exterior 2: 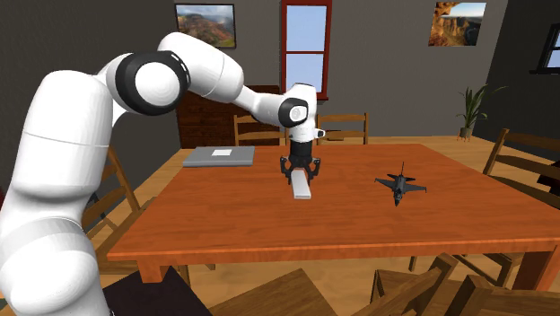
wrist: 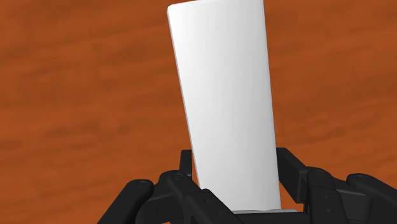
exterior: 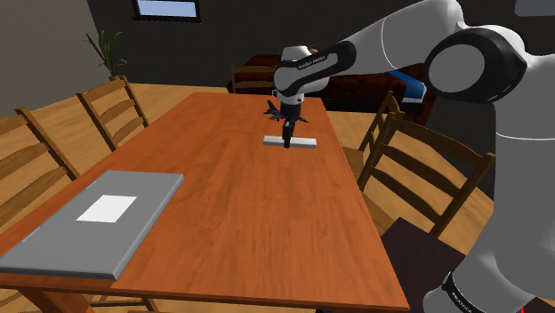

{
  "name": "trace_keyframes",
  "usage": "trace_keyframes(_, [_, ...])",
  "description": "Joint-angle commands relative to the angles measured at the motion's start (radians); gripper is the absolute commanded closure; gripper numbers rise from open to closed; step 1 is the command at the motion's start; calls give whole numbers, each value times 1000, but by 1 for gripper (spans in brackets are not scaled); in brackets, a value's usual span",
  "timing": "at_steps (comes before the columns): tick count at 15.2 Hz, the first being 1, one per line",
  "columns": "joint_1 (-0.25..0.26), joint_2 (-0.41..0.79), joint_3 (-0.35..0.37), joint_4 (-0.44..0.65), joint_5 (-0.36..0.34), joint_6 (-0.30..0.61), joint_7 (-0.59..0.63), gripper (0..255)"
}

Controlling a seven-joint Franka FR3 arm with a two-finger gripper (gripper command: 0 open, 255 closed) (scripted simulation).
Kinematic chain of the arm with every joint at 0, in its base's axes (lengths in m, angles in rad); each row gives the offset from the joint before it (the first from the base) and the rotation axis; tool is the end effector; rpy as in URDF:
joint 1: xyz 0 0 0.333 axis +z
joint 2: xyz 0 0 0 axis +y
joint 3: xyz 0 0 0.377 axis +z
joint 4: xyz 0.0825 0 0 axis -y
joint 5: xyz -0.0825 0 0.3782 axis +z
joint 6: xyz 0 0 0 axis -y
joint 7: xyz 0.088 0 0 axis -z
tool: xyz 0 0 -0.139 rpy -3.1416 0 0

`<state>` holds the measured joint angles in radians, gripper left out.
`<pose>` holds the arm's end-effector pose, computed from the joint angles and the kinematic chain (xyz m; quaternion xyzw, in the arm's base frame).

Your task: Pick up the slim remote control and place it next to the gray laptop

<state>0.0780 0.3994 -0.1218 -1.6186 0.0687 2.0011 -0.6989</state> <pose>0.6847 -0.0132 0.4202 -0.9499 -0.3123 0.0036 0.0094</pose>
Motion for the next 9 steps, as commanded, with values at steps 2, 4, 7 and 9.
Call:
trace_keyframes(2, [0, -12, -1, 25, -2, -38, 2, 255])
trace_keyframes(4, [0, -19, -1, 43, -4, -62, 3, 255])
trace_keyframes(7, [0, -26, -2, 63, -5, -88, 5, 255])
trace_keyframes(9, [30, -51, 10, 27, -11, -76, 46, 255])
